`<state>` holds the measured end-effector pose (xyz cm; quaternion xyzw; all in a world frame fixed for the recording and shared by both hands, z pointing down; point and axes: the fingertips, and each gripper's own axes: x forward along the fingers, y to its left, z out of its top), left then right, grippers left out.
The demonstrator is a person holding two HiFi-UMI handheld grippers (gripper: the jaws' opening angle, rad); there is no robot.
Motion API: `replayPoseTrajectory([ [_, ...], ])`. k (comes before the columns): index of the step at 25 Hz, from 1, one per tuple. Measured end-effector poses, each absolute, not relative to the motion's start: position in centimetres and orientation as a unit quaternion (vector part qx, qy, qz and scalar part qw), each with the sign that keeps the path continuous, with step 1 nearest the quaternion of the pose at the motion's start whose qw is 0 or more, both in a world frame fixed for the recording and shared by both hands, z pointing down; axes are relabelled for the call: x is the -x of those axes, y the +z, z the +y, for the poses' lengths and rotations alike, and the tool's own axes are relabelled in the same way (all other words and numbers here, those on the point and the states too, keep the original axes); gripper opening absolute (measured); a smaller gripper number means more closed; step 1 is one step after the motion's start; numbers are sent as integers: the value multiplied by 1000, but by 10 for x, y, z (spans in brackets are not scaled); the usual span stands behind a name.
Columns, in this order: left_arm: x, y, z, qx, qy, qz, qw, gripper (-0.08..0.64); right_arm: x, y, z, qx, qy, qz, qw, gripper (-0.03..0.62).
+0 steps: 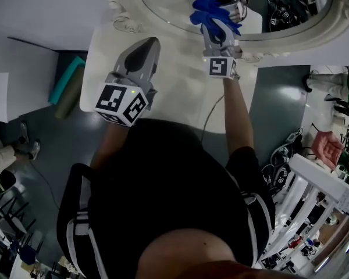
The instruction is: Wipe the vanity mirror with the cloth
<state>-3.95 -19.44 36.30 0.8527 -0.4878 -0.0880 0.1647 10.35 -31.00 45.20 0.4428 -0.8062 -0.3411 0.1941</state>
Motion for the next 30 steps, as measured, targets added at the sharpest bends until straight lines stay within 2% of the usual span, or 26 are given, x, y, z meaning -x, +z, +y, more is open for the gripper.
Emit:
replayPoseTrajectory([
  [13, 55, 378, -195, -841, -78, -506, 177, 11, -70, 547, -316, -362, -233, -850, 304, 44],
  [26, 65, 377, -176, -826, -72, -528, 182, 11, -58, 590, -314, -337, -140, -861, 354, 44],
  [30, 76, 379, -165, -817, -71, -542, 181, 11, -52, 607, -315, -344, -102, -869, 340, 44],
])
